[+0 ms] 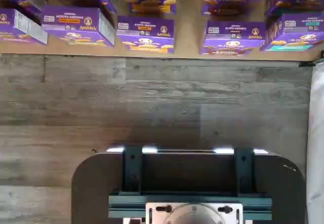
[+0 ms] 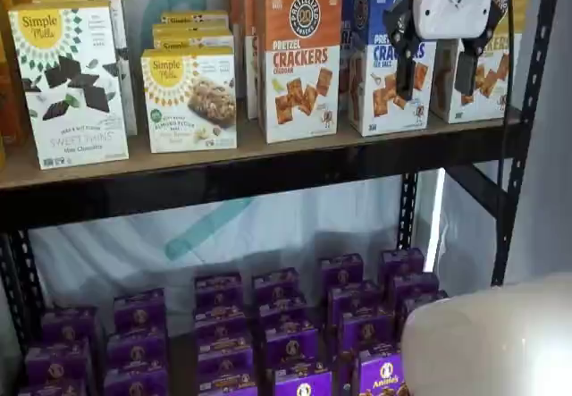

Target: Retrieve the yellow and white box located on the top shelf, the sixth one from the left

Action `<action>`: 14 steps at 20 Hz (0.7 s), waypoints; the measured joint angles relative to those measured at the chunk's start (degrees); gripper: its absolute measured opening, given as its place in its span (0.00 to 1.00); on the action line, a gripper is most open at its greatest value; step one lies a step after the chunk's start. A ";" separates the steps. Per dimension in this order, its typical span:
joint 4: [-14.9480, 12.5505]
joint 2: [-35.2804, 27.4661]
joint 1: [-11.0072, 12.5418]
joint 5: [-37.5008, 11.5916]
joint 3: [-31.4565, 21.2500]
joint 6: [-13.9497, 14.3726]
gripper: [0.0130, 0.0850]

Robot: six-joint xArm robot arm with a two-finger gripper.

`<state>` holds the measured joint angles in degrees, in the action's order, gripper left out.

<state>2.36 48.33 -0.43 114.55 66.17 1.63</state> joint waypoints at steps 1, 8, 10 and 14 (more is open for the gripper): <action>1.16 0.03 1.04 0.00 -0.04 -0.54 1.00; 4.85 0.04 4.28 -0.40 -0.25 -2.32 1.00; 3.91 -0.03 4.33 -1.16 -0.34 -2.80 1.00; 1.12 -0.46 5.85 -3.50 -0.55 -5.44 1.00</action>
<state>3.47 47.87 5.42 111.04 65.63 -3.81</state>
